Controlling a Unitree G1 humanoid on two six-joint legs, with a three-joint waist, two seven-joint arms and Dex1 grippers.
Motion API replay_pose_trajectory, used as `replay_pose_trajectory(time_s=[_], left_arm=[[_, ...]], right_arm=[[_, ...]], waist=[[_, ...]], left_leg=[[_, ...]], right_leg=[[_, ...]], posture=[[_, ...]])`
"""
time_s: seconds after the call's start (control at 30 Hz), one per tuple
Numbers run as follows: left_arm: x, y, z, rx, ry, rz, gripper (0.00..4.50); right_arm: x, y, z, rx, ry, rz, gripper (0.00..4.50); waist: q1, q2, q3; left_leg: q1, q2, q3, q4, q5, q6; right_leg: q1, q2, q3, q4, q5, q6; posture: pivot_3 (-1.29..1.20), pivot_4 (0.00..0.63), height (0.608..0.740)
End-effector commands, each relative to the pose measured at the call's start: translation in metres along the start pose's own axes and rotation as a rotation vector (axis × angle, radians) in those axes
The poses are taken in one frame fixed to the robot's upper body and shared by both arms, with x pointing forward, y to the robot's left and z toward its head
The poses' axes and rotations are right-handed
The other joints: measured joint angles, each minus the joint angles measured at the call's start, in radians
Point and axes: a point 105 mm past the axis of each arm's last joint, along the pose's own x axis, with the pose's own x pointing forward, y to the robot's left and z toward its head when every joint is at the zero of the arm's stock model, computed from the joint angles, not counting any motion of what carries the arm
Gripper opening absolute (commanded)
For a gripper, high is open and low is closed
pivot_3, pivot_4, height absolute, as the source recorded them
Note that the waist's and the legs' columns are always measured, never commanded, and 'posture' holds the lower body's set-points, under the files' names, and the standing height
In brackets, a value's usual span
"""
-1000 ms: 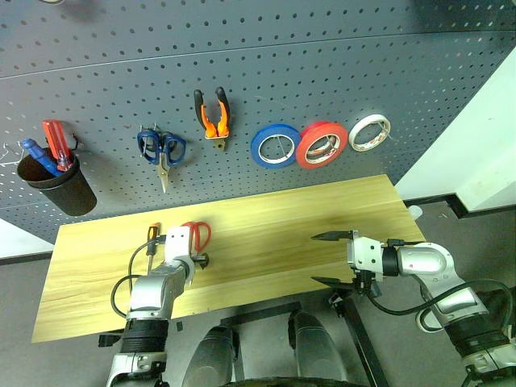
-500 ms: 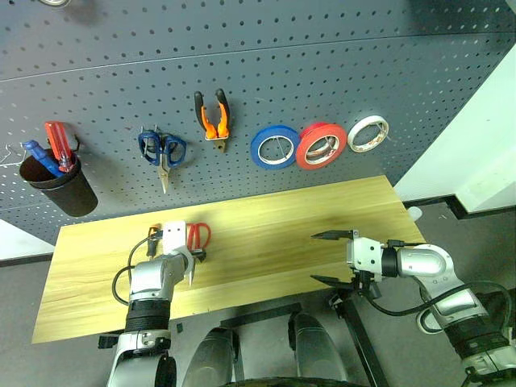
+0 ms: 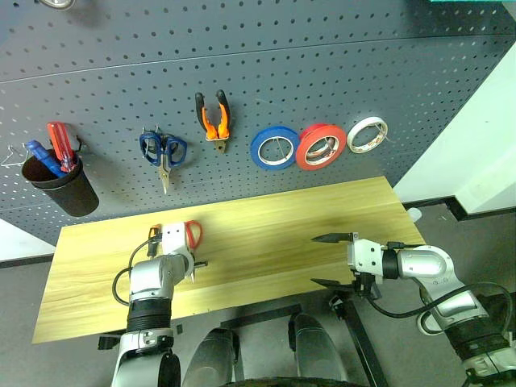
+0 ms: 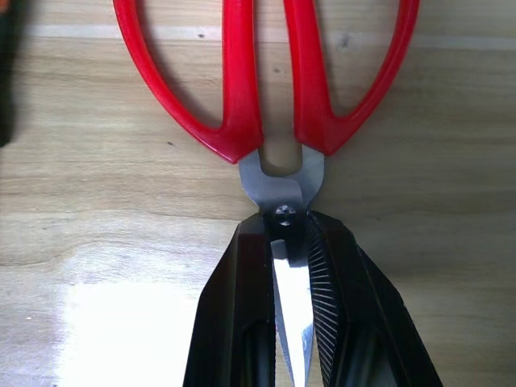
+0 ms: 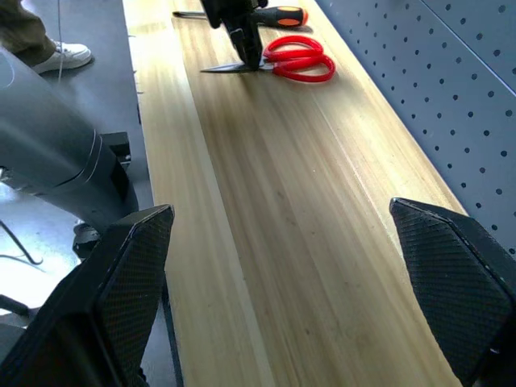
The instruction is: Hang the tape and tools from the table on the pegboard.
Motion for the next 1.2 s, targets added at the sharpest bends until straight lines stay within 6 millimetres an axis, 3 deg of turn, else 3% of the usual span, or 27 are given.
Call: replay_pose_trajectory(time_s=[0.03, 0.17, 0.33, 0.4, 0.47, 0.57, 0.8, 1.0, 1.2], left_arm=[[-0.008, -0.002, 0.004, -0.019, -0.019, -0.04, 0.24], [-0.023, 0.004, 0.013, 0.008, -0.094, -0.067, 0.24], [-0.057, 0.015, 0.026, 0.131, -0.293, -0.164, 0.24], [-0.071, 0.024, 0.022, 0.201, -0.351, -0.209, 0.24], [-0.082, 0.036, 0.013, 0.246, -0.406, -0.244, 0.24], [-0.106, 0.047, 0.019, 0.393, -0.641, -0.252, 0.24], [-0.152, 0.074, 0.043, 0.292, -1.04, -0.289, 0.24], [-0.17, 0.072, 0.059, 0.293, -1.191, -0.331, 0.24], [-0.157, 0.073, 0.079, 0.332, -1.185, -0.264, 0.24]], right_arm=[[-0.003, -0.006, 0.009, -0.039, -0.024, -0.02, 4.5], [-0.003, -0.008, 0.009, -0.046, -0.025, -0.03, 4.5], [-0.002, -0.015, 0.018, -0.065, -0.081, -0.074, 4.5], [0.0, -0.017, 0.024, -0.052, -0.117, -0.084, 4.5], [0.003, -0.019, 0.033, -0.042, -0.169, -0.1, 4.5], [0.006, -0.026, 0.048, -0.03, -0.255, -0.125, 4.5], [0.01, -0.031, 0.092, 0.028, -0.457, -0.088, 4.5], [0.011, -0.039, 0.112, 0.049, -0.522, -0.066, 4.5], [0.013, -0.039, 0.112, 0.051, -0.515, -0.049, 4.5]], waist=[[0.0, 0.0, 0.0], [0.0, 0.0, 0.0], [-0.004, 0.0, -0.001], [-0.004, -0.001, -0.002], [-0.002, 0.0, -0.004], [0.001, 0.0, -0.005], [0.023, -0.003, -0.011], [0.03, -0.006, -0.018], [0.031, -0.006, -0.025]], left_leg=[[0.0, 0.0, 0.0, 0.0, 0.0, 0.0], [0.0, 0.0, 0.0, 0.0, 0.0, 0.0], [0.0, 0.0, 0.0, -0.001, 0.0, 0.0], [0.0, 0.0, 0.0, -0.001, 0.0, 0.0], [0.0, 0.0, 0.001, -0.001, 0.0, 0.0], [0.0, 0.001, 0.001, -0.001, 0.0, 0.0], [0.001, 0.001, 0.001, 0.001, 0.0, 0.0], [0.001, 0.001, 0.002, 0.001, 0.0, 0.0], [0.001, 0.0, 0.002, 0.001, 0.0, 0.0]], right_leg=[[0.0, 0.0, 0.0, 0.0, 0.0, 0.0], [0.0, 0.0, 0.0, 0.0, 0.0, 0.0], [-0.001, 0.0, 0.0, 0.0, 0.0, 0.0], [-0.001, 0.0, 0.0, 0.0, 0.0, 0.0], [-0.001, 0.0, 0.001, 0.0, 0.0, 0.0], [-0.001, 0.0, 0.001, 0.0, 0.0, -0.001], [0.002, 0.0, 0.001, -0.001, -0.001, -0.005], [0.002, 0.0, 0.001, -0.001, 0.0, -0.004], [0.003, 0.0, 0.001, -0.001, 0.001, -0.003]], posture=[[-0.09, 0.122, 0.738], [-0.09, 0.12, 0.738], [-0.08, 0.116, 0.738], [-0.08, 0.115, 0.738], [-0.07, 0.115, 0.738], [-0.06, 0.116, 0.738], [-0.03, 0.106, 0.738], [-0.02, 0.098, 0.738], [-0.02, 0.09, 0.738]])
